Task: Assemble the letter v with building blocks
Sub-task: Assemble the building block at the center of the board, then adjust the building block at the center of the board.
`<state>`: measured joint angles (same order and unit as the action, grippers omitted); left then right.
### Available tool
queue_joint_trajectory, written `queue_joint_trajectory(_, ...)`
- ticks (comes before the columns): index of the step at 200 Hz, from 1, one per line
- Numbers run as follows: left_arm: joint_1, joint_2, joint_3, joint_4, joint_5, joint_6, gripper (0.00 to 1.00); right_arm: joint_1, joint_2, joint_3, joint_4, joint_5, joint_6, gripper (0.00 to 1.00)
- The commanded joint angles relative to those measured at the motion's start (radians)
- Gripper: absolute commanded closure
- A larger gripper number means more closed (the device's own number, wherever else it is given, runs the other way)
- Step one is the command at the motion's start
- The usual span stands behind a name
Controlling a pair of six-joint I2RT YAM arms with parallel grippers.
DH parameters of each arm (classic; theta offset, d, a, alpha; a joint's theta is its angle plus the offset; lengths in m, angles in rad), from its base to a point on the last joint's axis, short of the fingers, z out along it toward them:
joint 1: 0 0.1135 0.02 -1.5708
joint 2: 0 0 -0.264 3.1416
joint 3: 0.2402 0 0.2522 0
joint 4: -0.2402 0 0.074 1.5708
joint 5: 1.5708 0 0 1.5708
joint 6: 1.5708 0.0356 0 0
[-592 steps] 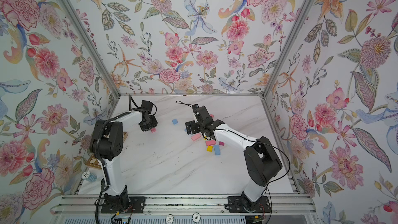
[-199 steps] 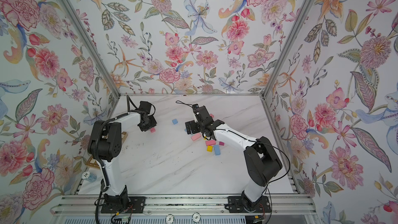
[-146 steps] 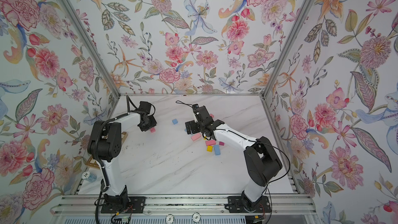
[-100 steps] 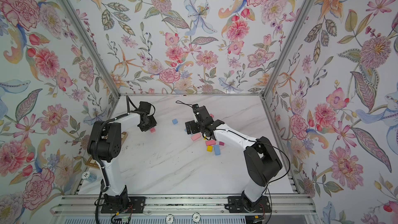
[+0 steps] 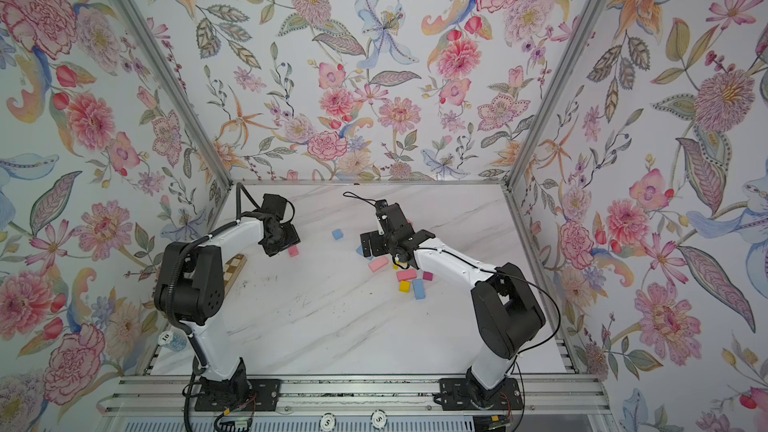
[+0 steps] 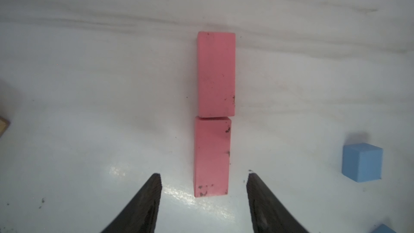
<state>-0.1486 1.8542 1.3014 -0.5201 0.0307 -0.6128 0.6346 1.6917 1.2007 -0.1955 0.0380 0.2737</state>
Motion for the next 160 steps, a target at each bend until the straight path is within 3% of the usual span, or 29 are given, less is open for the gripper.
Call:
queue_joint_trajectory(1,0.012,-0.096,-0.028,0.005,0.039,0.039,0.31,-0.03,0.003,0.007,-0.043,-0.002,0.035,0.01)
queue_joint_trajectory(39,0.008,-0.155,-0.09,0.075,0.127,0.056,0.27,-0.044,0.0,-0.001,-0.05,-0.009,0.041,0.01)
queue_joint_trajectory(67,0.003,-0.167,-0.157,0.107,0.13,0.048,0.24,-0.033,0.013,-0.003,-0.062,0.006,0.039,0.01)
queue_joint_trajectory(160,0.002,0.014,-0.112,0.135,0.112,0.05,0.27,-0.019,0.001,-0.012,-0.061,0.016,0.045,0.01)
